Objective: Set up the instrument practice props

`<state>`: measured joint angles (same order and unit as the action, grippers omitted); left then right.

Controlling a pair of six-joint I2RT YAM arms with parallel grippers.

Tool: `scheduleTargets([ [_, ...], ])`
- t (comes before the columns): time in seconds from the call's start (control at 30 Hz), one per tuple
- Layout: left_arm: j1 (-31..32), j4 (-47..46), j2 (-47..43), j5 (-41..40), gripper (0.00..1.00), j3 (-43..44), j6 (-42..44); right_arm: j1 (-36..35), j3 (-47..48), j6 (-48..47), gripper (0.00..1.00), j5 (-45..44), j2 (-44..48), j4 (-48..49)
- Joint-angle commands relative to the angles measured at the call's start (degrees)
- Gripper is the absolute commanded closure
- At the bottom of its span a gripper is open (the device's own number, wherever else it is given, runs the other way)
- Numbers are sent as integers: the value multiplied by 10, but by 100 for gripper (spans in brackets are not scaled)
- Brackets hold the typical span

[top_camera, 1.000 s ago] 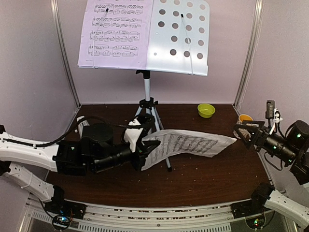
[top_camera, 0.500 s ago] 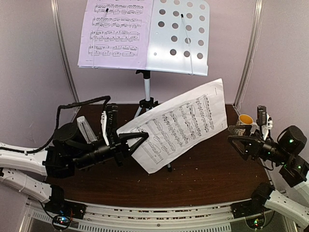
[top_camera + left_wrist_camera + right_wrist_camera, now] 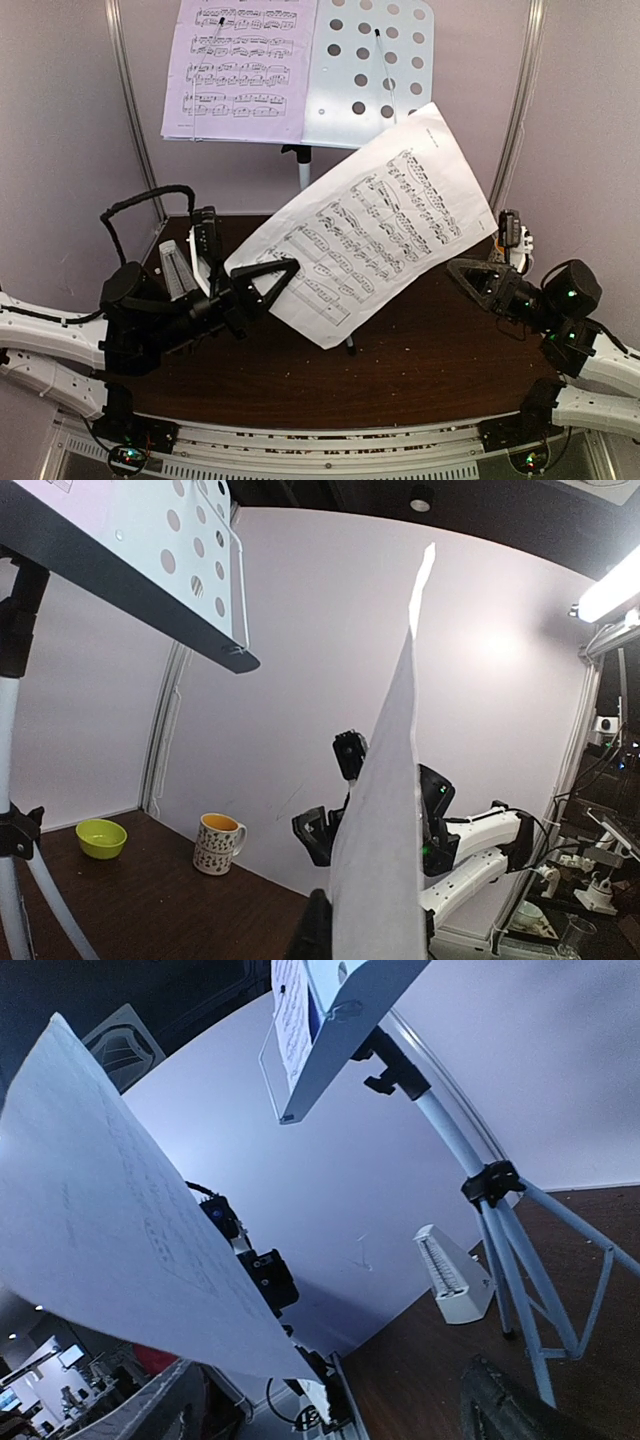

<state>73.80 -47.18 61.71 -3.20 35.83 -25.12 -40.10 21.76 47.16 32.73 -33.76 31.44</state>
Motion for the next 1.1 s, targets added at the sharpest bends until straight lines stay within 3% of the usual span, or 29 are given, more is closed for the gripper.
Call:
scheduleTargets([
  [0.0,-4,-82,20,-9,100,-11,-14,-58,34,16,17,-44,-27,99],
  [0.13,-4,-92,38,-21,100,-10,-26,-78,74,-1,55,-58,-53,79],
  [0.2,-4,-94,43,-28,100,-12,-31,-78,93,-14,84,-65,-56,50],
  [0.23,-4,-91,41,-31,94,-14,-31,-79,103,-27,98,-70,-54,26],
  [0.27,-4,-74,35,-39,85,-16,-32,-78,113,-45,100,-77,-49,-4],
  [0.37,-6,36,-8,-74,33,-17,-24,-79,147,-114,100,-97,-19,-113],
  [0.4,-6,101,-28,-91,23,-12,-19,-79,164,-140,100,-102,-12,-157],
  [0.5,-12,276,-88,-140,9,11,17,-78,210,-213,100,-97,-5,-276],
  [0.6,-20,402,-132,-142,4,37,66,-78,249,-274,100,-79,-8,-372],
  [0.77,-50,549,-158,-80,2,97,133,-79,322,-373,100,-22,-24,-506],
  [0.9,-87,571,-144,2,2,121,153,-79,366,-426,100,15,-33,-571],
  [1.07,-116,565,-62,123,2,169,175,-81,394,-459,100,68,-47,-618],
])
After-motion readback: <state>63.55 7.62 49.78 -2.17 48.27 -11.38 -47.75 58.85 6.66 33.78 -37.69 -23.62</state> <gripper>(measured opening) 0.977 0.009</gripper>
